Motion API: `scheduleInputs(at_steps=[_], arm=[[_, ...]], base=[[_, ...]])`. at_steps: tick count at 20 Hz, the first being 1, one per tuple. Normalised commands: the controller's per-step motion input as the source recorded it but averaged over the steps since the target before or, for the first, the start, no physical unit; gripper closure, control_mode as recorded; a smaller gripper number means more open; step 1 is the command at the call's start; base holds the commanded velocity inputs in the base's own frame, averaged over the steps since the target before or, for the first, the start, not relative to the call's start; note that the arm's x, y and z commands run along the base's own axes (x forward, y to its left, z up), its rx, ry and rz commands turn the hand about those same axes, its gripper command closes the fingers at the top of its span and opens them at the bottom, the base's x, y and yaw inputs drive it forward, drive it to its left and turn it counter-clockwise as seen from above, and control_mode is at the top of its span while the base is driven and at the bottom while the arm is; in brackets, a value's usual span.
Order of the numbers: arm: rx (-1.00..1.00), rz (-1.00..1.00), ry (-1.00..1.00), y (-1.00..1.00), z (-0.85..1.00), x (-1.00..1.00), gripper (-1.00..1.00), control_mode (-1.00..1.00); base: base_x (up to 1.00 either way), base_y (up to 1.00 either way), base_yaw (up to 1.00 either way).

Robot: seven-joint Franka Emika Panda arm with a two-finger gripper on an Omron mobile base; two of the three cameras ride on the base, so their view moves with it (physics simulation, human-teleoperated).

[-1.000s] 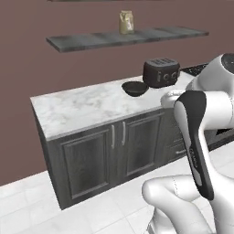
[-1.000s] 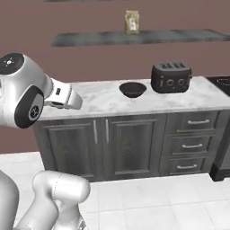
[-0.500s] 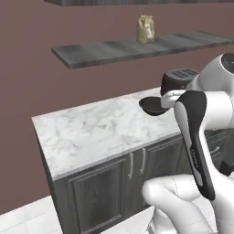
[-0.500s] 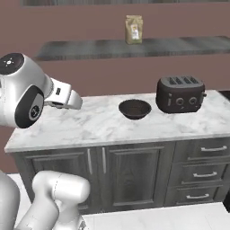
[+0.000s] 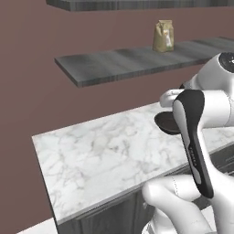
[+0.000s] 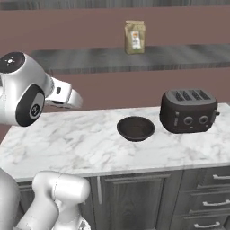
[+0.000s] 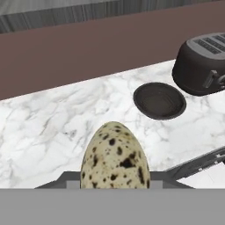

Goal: Pick the egg and butter from the fridge and place them by the bowl for mixing.

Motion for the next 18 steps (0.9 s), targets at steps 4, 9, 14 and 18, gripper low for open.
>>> scheduleInputs(at_steps=[4,9,14,18], arm=[[0.0,0.0,0.0,0.0,0.0,0.0,1.0,1.0],[0.0,0.0,-0.01,0.0,-0.3,0.02,1.0,-1.0],[0.0,0.0,0.08,0.0,-0.87,0.25,1.0,-1.0],[0.0,0.0,0.23,0.0,-0.87,0.47,1.0,-1.0]], base=[[0.19,0.0,0.0],[0.0,0.0,0.0],[0.0,0.0,0.0],[0.0,0.0,0.0]])
